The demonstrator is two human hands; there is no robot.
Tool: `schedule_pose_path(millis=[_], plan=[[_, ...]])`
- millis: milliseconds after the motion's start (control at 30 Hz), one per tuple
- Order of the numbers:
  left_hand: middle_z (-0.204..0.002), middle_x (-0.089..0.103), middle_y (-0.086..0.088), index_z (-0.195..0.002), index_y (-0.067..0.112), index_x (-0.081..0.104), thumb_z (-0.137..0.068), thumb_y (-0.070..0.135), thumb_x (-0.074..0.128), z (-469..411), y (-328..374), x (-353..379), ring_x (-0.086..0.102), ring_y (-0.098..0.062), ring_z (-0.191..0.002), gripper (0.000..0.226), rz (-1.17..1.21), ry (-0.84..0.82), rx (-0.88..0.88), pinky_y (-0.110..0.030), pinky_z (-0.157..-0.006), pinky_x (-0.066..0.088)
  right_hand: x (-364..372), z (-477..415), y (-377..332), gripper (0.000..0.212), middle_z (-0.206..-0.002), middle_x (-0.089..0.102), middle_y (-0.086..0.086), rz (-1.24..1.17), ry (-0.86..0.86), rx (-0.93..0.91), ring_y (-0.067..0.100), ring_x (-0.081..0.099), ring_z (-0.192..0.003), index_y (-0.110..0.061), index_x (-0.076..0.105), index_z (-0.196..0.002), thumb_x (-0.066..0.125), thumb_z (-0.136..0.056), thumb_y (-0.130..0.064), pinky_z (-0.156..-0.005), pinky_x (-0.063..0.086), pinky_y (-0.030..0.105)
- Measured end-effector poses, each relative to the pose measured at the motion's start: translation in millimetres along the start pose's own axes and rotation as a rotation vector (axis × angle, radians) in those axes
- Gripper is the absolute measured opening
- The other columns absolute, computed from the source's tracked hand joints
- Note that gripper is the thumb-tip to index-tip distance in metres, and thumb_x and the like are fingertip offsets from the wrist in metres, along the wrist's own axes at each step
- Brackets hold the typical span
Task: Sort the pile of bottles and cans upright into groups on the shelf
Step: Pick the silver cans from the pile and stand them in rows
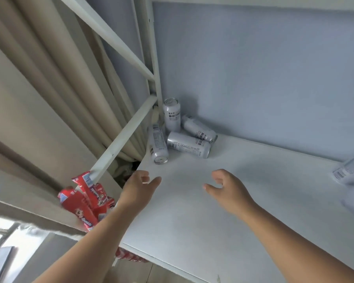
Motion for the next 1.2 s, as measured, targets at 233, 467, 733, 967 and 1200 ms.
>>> schedule_pose_path(millis=[233, 467, 733, 967, 1200], plan=[[-0.132, 0.058, 0.001, -0.140, 0.016, 0.050, -0.085, 0.049, 0.074, -29, -2, 35, 0.057, -0.016, -0.112, 0.069, 0.062, 0.057, -0.137, -0.027, -0.087, 0.042, -1, -66, -19, 0.047, -0.126, 0.062, -0.001, 0.106, -0.035, -0.086, 0.019, 0.060, -0.118, -0.017, 0.059, -0.126, 0.072, -0.088, -0.041, -0.098, 0.049, 0.037], [-0.140, 0.049, -0.005, -0.146, 0.012, 0.040, -0.074, 0.059, 0.079, -66, 18, 48, 0.047, -0.025, -0.131, 0.094, 0.109, 0.136, -0.142, -0.046, -0.109, 0.042, 3, -117, -67, 0.044, -0.118, 0.064, 0.010, 0.266, 0.025, -0.230, 0.031, 0.059, -0.112, -0.008, 0.062, -0.118, 0.072, -0.086, -0.036, -0.087, 0.050, 0.039], [-0.145, 0.044, -0.012, -0.148, 0.009, 0.036, -0.070, 0.059, 0.082, -100, 38, 61, 0.034, -0.032, -0.139, 0.102, 0.146, 0.181, -0.209, -0.042, -0.112, 0.031, 27, -168, -104, 0.055, -0.130, 0.058, 0.014, 0.542, -0.040, -0.332, 0.034, 0.052, -0.123, -0.008, 0.053, -0.128, 0.068, -0.088, -0.042, -0.097, 0.042, 0.040], [-0.135, 0.050, -0.015, -0.134, 0.005, 0.048, -0.065, 0.072, 0.077, -116, 39, 59, 0.041, -0.034, -0.134, 0.101, 0.105, 0.130, -0.325, -0.041, -0.109, 0.034, 49, -199, -110, 0.057, -0.127, 0.061, 0.014, 0.603, -0.091, -0.282, 0.036, 0.056, -0.120, -0.006, 0.051, -0.123, 0.071, -0.085, -0.042, -0.093, 0.048, 0.041], [-0.107, 0.065, -0.004, -0.111, 0.016, 0.053, -0.043, 0.078, 0.064, -117, 33, 50, 0.064, -0.030, -0.100, 0.094, 0.108, 0.106, -0.269, -0.046, -0.088, 0.055, 51, -211, -110, 0.059, -0.126, 0.062, 0.015, 0.536, -0.153, -0.232, 0.038, 0.060, -0.117, -0.008, 0.050, -0.121, 0.075, -0.080, -0.043, -0.091, 0.049, 0.043]])
Point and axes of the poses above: each hand's wrist, its own z-axis away from the middle knuckle, its own x-axis out of the palm, y = z × x, the point moved 1 cm from there along -z, towards the middle knuckle
